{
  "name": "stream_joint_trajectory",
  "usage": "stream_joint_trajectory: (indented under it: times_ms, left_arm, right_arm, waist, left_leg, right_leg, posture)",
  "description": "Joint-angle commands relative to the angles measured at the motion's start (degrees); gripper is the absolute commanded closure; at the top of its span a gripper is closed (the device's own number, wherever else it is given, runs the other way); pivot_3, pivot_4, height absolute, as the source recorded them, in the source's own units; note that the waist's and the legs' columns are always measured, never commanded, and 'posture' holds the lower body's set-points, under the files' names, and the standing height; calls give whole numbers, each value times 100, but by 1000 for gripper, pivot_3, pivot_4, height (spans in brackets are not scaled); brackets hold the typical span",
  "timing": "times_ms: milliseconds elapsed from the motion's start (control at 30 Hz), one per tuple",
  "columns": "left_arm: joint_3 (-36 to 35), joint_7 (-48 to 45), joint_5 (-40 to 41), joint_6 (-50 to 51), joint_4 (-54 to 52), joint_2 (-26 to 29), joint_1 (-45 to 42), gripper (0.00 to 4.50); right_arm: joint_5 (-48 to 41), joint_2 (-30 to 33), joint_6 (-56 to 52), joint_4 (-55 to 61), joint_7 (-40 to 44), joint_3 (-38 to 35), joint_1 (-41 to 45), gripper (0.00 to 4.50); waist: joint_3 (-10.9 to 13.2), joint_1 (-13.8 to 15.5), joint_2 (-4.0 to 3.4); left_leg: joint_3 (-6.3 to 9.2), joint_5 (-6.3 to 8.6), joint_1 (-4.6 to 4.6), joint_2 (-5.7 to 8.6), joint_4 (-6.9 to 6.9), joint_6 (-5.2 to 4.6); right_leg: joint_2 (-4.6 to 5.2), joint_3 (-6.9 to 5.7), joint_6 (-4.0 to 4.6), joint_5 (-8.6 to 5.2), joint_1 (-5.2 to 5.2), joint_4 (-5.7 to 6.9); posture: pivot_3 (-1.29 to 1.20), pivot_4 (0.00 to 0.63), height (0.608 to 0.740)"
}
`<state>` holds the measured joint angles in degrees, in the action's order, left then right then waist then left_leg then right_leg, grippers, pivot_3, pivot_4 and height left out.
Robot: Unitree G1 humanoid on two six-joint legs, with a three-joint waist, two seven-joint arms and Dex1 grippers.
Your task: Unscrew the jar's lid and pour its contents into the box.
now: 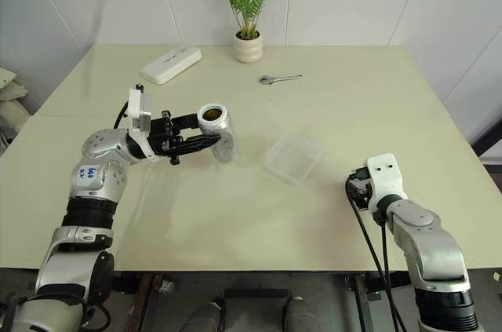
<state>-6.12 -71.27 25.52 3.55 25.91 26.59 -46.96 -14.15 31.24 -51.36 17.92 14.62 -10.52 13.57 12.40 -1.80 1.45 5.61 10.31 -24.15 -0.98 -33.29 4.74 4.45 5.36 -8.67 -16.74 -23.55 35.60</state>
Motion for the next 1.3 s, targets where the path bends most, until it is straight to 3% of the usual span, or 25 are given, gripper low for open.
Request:
stream_joint_trajectory:
  times_ms: [33, 333, 467, 633, 733, 900, 1033, 1133, 1300]
  left_arm:
    - [-25, 78, -35, -170, 2, -40, -248, 2498]
    - [78, 242, -331, -784, 628, -304, -773, 2498]
    - [215, 421, -792, -1738, 1448, -548, -1302, 2498]
    - [529, 823, -1618, -3404, 2711, -812, -2058, 2498]
    - [684, 1044, -1999, -4126, 3293, -883, -2362, 2498]
    - [1543, 2693, -3616, -5307, 4159, -970, -3002, 2498]
    - [2641, 4649, -5375, -5864, 4412, -857, -3431, 2498]
    - [3982, 7135, -7269, -5725, 4365, -804, -3851, 2498]
    - [5848, 10094, -9389, -5218, 4495, -919, -4382, 2498]
  right_arm:
    - [-33, 23, 18, 296, 47, -131, -29, 42]
    - [-243, 365, 410, 803, 620, -560, -279, 42]
    - [-748, 527, 1148, 1232, 1490, -1029, -662, 42]
    - [-1998, 751, 1572, 1938, 2924, -1738, -1579, 42]
    - [-2384, 834, 1673, 2080, 3198, -1983, -1818, 42]
    - [-3384, 1028, 1515, 2373, 3284, -2410, -1805, 42]
    - [-3761, 1237, 1467, 2382, 3172, -2565, -1827, 42]
    - [-4265, 1302, 1383, 2490, 3036, -2840, -1958, 42]
    - [-4296, 1334, 1457, 2662, 2772, -2922, -2252, 42]
  waist:
    - [0, -1, 0]
    - [0, 18, 0]
    - [1, 31, 2]
    - [3, 33, 8]
    - [3, -2, 9]
    - [13, 20, 26]
    - [20, 35, 39]
    - [24, 45, 46]
    - [28, 62, 53]
  left_leg:
    - [0, 0, 0, 0, 0, 0]
    - [0, 0, -1, 1, -2, 0]
    - [0, 0, -5, 4, -2, 0]
    - [1, 2, -6, 6, 1, 0]
    - [-2, 5, -7, 6, -1, 1]
    - [-7, 5, -6, 5, -13, 0]
    - [-8, 7, -15, 6, -23, 3]
    - [-9, 13, -25, 7, -27, 4]
    - [-13, 47, -40, 6, -49, 4]
  right_leg:
    - [0, 0, 0, 0, 0, 0]
    - [0, 0, -4, 2, 2, -3]
    - [0, -1, -9, 4, 3, -9]
    - [0, 0, -19, 7, 15, -31]
    - [0, 2, -25, 8, 18, -41]
    - [0, 3, -29, 11, 19, -48]
    - [1, 4, -26, 15, 30, -79]
    - [1, 6, -48, 29, 36, -104]
    - [1, 7, -59, 23, 34, -120]
  posture:
    - [0, 150, 740]
    - [0, 150, 740]
    - [0, 150, 740]
    - [0, 150, 740]
    - [0, 150, 740]
    - [0, 150, 740]
    - [0, 150, 740]
    - [0, 150, 740]
    - [0, 150, 740]
